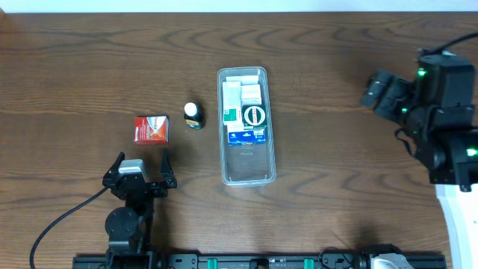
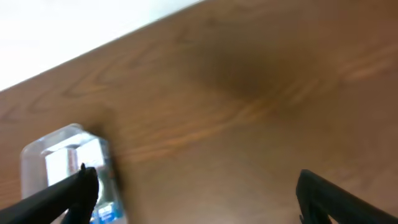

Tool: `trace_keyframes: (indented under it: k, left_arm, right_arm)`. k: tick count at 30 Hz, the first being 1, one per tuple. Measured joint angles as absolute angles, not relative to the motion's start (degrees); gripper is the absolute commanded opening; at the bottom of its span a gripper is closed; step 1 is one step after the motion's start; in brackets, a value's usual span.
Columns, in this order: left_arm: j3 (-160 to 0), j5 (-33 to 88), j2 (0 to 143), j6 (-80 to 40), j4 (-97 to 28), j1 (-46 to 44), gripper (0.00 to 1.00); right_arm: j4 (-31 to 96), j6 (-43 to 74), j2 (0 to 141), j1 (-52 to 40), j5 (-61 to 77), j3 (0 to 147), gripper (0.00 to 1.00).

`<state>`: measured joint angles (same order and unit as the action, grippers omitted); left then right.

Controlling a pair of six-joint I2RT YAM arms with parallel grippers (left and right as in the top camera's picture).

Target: Pack container

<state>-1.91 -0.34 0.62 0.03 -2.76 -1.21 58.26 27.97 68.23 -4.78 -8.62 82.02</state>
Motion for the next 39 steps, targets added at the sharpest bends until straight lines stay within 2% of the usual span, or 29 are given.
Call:
trace_keyframes:
  k: [11,16,21,29,33,39]
  left_arm:
    - [-1.45,-0.36,0.64,-0.03,-1.32,-1.21,0.98]
    - [-6.90,-1.89,4.32,-0.19,-8.69,-1.21,0.98]
    - [-22.79,-7.27,18.50,-1.72,-19.51,-1.21,0.98]
    - [-49.80,-11.09,51.46,-2.92,-26.74,-1.21,0.98]
    - [-54.48,-11.40,63.59,-1.15,-26.72,-1.21,0.98]
    - [-54.52,-11.09,73.03,0.30,-26.57,-1.21,0.98]
  right_arm:
    - [60.64,27.97,68.25,-2.70,-8.60,82.00,0.99]
    - [60.64,27.97,68.25,-2.70,-8.62,82.00,0.99]
    - [60.71,27.97,68.25,-2.70,-8.60,81.91,0.99]
    - [60.82,27.97,68.25,-2.70,-8.62,81.82,0.99]
    - [60.84,27.97,68.25,-2.70,-8.62,81.80,0.99]
    - [60.84,27.97,68.25,-2.70,-8.60,81.80,0.99]
